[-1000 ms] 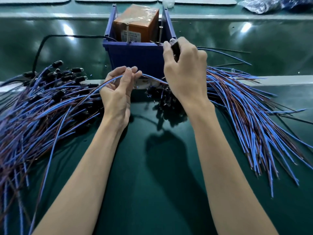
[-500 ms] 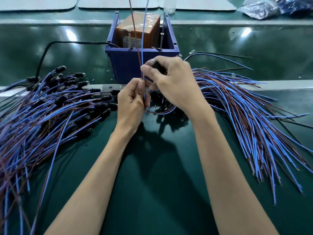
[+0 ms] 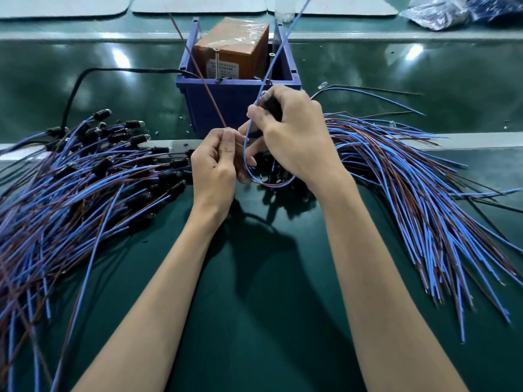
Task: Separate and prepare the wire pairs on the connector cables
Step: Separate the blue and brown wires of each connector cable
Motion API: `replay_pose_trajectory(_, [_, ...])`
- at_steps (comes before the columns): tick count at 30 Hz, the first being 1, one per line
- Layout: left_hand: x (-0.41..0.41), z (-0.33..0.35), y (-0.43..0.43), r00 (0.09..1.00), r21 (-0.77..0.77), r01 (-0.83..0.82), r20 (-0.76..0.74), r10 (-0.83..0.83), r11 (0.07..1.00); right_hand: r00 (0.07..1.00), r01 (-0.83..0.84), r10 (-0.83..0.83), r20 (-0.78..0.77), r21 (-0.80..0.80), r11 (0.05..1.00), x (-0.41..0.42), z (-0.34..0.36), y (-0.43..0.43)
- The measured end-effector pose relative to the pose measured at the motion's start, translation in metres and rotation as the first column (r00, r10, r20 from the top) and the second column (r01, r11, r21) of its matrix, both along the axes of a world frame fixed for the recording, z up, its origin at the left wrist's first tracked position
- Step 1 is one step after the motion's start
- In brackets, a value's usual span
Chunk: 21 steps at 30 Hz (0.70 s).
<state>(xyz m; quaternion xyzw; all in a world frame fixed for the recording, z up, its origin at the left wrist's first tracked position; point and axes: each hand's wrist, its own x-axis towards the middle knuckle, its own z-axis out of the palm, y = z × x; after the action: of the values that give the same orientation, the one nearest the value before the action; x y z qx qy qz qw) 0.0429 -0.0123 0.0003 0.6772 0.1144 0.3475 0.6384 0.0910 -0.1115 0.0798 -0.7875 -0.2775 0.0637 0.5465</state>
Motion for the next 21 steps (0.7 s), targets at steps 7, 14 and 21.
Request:
replay_pose_trajectory(7, [0.0,0.001,0.0,0.999,0.01,-0.036,0.017,0.035,0.999,0.999,0.036,-0.037,0.009,0.035,0.999,-0.001,-0.001,0.002])
replay_pose_trajectory(14, [0.002,0.002,0.002,0.994,-0.017,-0.111,0.002,0.111,0.994,0.977,0.206,-0.208,0.042,0.043,0.978,0.006,-0.004,0.002])
replay_pose_trajectory(21, [0.003,0.001,0.003,0.989,-0.08,-0.145,-0.006,0.145,0.986,0.944,0.328,-0.329,-0.024,-0.013,0.944,0.012,-0.008,0.001])
